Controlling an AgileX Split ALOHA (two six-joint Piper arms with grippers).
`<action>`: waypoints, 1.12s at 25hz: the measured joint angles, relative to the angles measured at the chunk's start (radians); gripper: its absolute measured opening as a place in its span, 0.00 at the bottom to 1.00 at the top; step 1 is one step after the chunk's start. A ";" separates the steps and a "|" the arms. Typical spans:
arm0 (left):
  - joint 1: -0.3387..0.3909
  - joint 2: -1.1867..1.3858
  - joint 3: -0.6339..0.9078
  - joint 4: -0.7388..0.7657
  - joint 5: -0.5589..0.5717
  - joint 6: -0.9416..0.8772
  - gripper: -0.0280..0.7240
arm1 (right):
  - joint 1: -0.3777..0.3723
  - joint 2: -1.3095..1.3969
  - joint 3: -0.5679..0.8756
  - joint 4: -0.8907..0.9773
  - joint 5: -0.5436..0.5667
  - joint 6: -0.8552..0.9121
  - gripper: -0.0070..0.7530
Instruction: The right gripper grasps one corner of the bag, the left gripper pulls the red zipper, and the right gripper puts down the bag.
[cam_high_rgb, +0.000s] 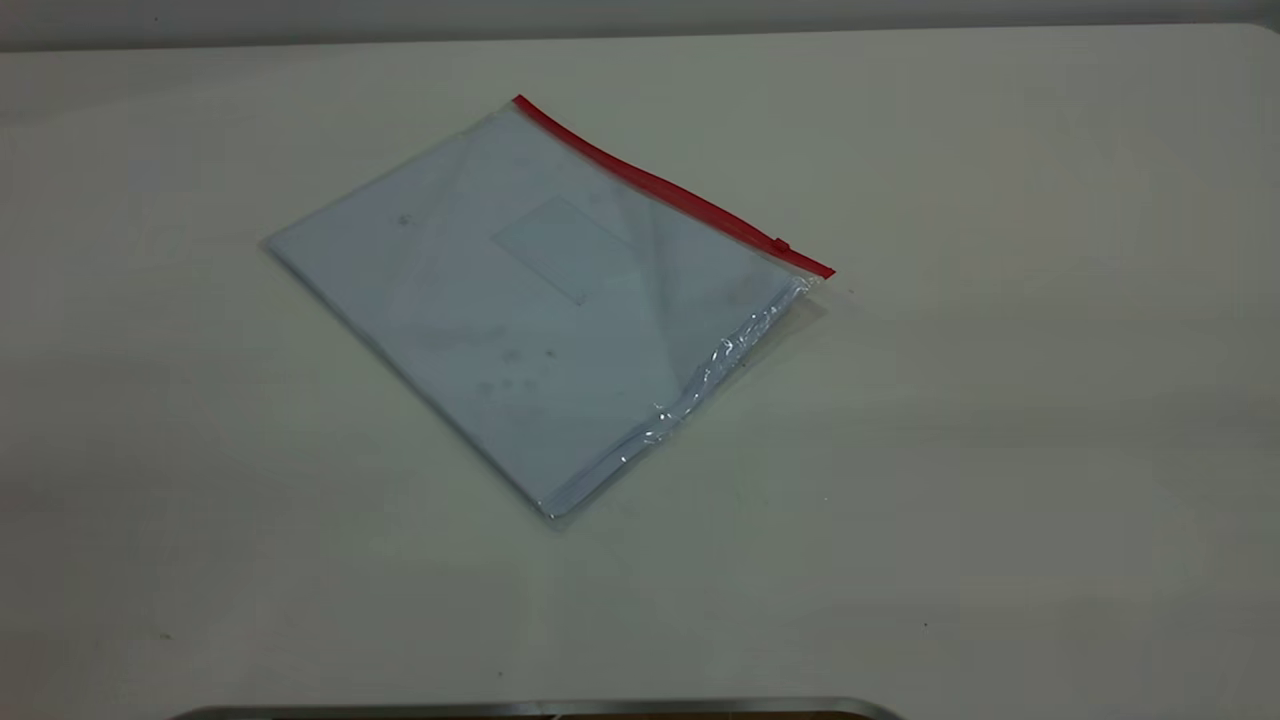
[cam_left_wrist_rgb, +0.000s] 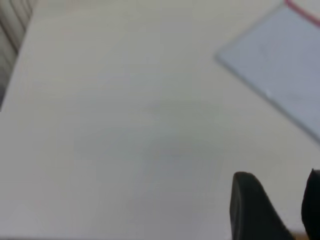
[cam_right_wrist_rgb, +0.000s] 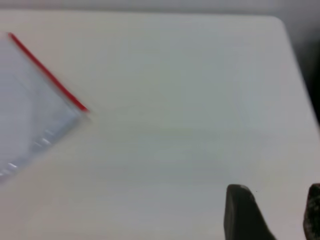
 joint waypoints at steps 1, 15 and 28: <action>0.000 0.046 -0.001 0.000 -0.048 0.000 0.46 | 0.000 0.059 0.005 0.021 -0.055 -0.014 0.48; 0.000 0.964 -0.245 -0.168 -0.418 0.126 0.63 | 0.000 1.028 0.005 0.671 -0.495 -0.649 0.67; 0.000 1.414 -0.425 -0.580 -0.617 0.484 0.65 | 0.000 1.768 -0.198 1.629 -0.414 -1.590 0.67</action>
